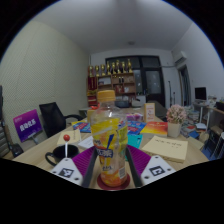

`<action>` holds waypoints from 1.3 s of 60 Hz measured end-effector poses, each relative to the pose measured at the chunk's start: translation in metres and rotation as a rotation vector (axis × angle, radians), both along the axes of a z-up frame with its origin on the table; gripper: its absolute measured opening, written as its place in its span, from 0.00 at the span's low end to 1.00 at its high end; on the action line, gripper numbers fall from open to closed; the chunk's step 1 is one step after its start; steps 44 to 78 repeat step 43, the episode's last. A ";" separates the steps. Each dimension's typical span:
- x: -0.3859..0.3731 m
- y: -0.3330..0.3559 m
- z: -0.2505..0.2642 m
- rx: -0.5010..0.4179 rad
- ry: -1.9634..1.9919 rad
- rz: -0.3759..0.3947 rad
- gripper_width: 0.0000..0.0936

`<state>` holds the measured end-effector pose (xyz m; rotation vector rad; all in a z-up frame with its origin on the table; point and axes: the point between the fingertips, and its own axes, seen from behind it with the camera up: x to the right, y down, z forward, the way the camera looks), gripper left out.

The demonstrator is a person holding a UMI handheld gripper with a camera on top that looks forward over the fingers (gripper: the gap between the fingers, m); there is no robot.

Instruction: Pour water

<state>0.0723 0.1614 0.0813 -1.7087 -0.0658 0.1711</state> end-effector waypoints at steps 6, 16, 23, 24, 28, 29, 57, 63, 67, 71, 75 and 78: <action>-0.001 -0.020 0.005 -0.023 -0.007 0.040 0.91; 0.027 -0.097 0.033 -0.025 -0.085 -0.001 0.89; 0.026 -0.175 0.058 -0.003 -0.080 0.041 0.89; 0.025 -0.187 0.062 0.001 -0.075 0.048 0.89; 0.020 -0.228 0.075 0.017 -0.048 0.057 0.89; 0.022 -0.242 0.077 0.020 -0.042 0.063 0.88; 0.028 -0.365 0.060 0.012 0.008 0.046 0.88; 0.028 -0.365 0.060 0.012 0.008 0.046 0.88; 0.028 -0.365 0.060 0.012 0.008 0.046 0.88; 0.028 -0.365 0.060 0.012 0.008 0.046 0.88; 0.028 -0.365 0.060 0.012 0.008 0.046 0.88; 0.028 -0.365 0.060 0.012 0.008 0.046 0.88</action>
